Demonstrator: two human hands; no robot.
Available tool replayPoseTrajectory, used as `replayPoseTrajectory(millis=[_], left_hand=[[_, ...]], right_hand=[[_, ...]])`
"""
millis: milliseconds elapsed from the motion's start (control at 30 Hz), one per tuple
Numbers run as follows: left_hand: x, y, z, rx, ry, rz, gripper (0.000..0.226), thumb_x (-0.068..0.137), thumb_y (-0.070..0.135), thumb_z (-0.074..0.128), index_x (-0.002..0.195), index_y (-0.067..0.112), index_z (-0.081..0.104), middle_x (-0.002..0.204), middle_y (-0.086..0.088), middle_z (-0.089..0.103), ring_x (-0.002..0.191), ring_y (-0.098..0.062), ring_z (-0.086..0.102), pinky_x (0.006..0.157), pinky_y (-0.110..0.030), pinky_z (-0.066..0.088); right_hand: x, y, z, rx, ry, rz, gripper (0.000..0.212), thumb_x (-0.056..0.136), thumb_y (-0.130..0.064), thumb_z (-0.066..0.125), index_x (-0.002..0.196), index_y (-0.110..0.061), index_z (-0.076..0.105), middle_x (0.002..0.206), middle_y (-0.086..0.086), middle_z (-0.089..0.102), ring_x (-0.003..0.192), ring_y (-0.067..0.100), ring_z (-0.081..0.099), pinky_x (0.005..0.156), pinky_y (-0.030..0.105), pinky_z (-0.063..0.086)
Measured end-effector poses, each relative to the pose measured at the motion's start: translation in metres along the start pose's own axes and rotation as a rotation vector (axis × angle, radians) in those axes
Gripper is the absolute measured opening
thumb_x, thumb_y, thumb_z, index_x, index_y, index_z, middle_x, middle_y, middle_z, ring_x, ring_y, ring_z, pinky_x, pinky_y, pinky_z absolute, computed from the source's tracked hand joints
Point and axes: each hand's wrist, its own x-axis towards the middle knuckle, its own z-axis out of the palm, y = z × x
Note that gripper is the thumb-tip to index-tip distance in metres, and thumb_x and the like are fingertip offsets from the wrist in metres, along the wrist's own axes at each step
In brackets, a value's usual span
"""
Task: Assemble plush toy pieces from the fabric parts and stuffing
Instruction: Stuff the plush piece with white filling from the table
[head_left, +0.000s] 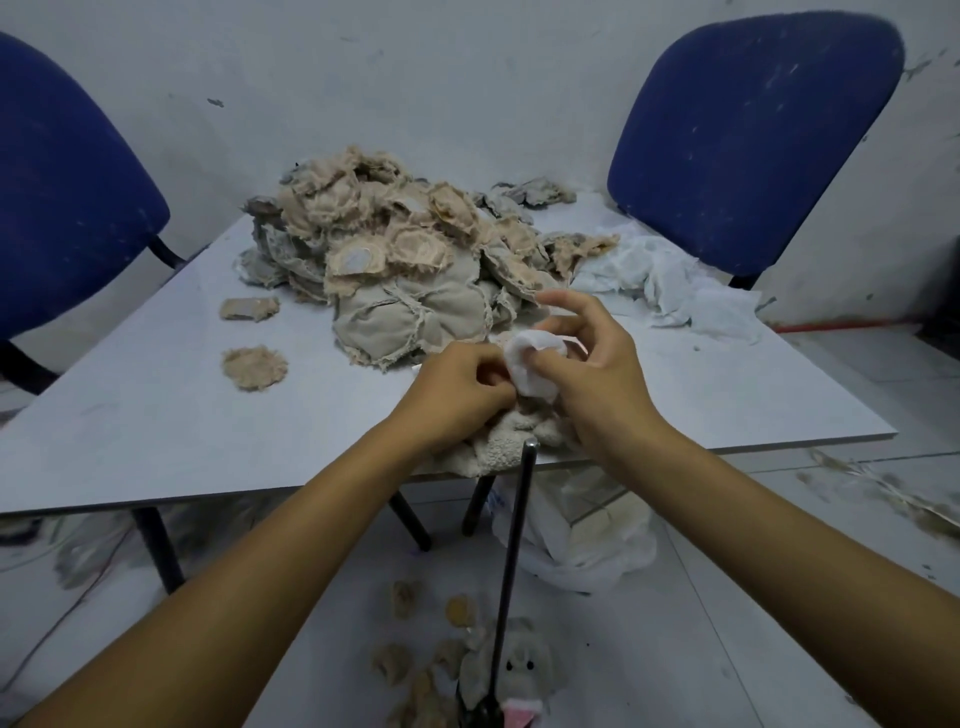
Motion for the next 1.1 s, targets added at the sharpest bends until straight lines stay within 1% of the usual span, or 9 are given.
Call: replayPoseTrajectory(millis=[133,333,433,533,633,733,833,933,1100], left_hand=[[-0.003,-0.002,0.002,-0.084,0.033,-0.031,0.011,0.083,0.016,0.067,0.082,0.024,0.074,0.071,0.000,0.071,0.065,-0.014,0.066,0.062,-0.031,0.052],[0.001,-0.005,0.006,-0.173,0.063,-0.122,0.012,0.087,0.010,0.062,0.078,0.015,0.068,0.065,-0.007,0.069,0.052,-0.012,0.058,0.058,-0.034,0.054],[0.003,-0.007,0.010,-0.153,0.094,-0.112,0.014,0.089,0.014,0.063,0.076,0.018,0.067,0.062,-0.003,0.068,0.052,-0.009,0.057,0.058,-0.034,0.054],[0.006,-0.008,0.013,-0.122,0.123,-0.110,0.015,0.089,0.020,0.064,0.074,0.023,0.064,0.059,0.003,0.064,0.051,-0.008,0.056,0.057,-0.029,0.049],[0.006,-0.008,0.014,-0.110,0.118,-0.104,0.012,0.089,0.021,0.065,0.077,0.021,0.065,0.059,0.005,0.064,0.052,-0.008,0.056,0.056,-0.028,0.049],[0.006,-0.007,0.014,-0.093,0.115,-0.093,0.011,0.089,0.021,0.065,0.078,0.021,0.065,0.062,0.005,0.064,0.056,-0.010,0.055,0.060,-0.030,0.048],[0.004,-0.006,0.014,-0.144,0.128,-0.103,0.011,0.088,0.018,0.066,0.077,0.020,0.066,0.061,0.005,0.063,0.054,-0.012,0.054,0.057,-0.031,0.048],[0.002,-0.005,0.011,-0.218,0.120,-0.131,0.006,0.088,0.012,0.065,0.083,0.013,0.068,0.061,0.002,0.064,0.052,-0.011,0.056,0.056,-0.031,0.052],[0.002,-0.002,0.004,-0.382,0.045,-0.196,0.004,0.092,0.006,0.064,0.095,0.005,0.066,0.063,-0.001,0.061,0.048,-0.008,0.055,0.050,-0.021,0.048]], right_hand=[[0.002,0.003,-0.001,-0.120,-0.028,-0.032,0.040,0.090,0.002,0.053,0.113,-0.030,0.060,0.103,0.001,0.065,0.086,0.012,0.067,0.063,0.022,0.053],[0.004,0.017,-0.006,-0.279,0.116,0.035,0.022,0.101,-0.016,0.047,0.110,-0.034,0.058,0.101,0.002,0.064,0.076,0.013,0.059,0.057,0.024,0.044],[0.010,0.005,-0.002,0.206,0.271,0.455,0.016,0.106,-0.018,0.043,0.111,-0.027,0.055,0.123,0.015,0.056,0.097,0.032,0.066,0.061,0.037,0.060],[0.015,-0.010,-0.012,0.661,0.203,0.703,0.025,0.102,-0.026,0.054,0.119,-0.008,0.052,0.125,0.026,0.056,0.087,0.036,0.069,0.049,0.034,0.059],[0.016,-0.012,-0.019,0.398,0.028,0.530,0.036,0.090,-0.007,0.070,0.123,0.001,0.058,0.121,0.025,0.061,0.095,0.029,0.071,0.064,0.028,0.061],[0.015,-0.007,-0.021,-0.002,-0.024,0.312,0.054,0.079,0.009,0.074,0.127,-0.012,0.058,0.125,0.019,0.059,0.112,0.034,0.064,0.093,0.047,0.057],[0.010,-0.003,-0.019,-0.072,-0.061,0.242,0.059,0.079,0.003,0.077,0.126,-0.025,0.056,0.118,0.015,0.062,0.100,0.032,0.069,0.082,0.049,0.060],[0.005,0.007,-0.016,-0.216,-0.050,0.095,0.041,0.080,-0.009,0.080,0.112,-0.025,0.061,0.104,0.004,0.066,0.088,0.025,0.071,0.073,0.044,0.060],[-0.009,0.024,-0.008,-0.439,0.037,-0.153,0.029,0.078,-0.024,0.082,0.098,-0.029,0.061,0.087,-0.019,0.066,0.082,-0.011,0.060,0.065,0.006,0.041]])
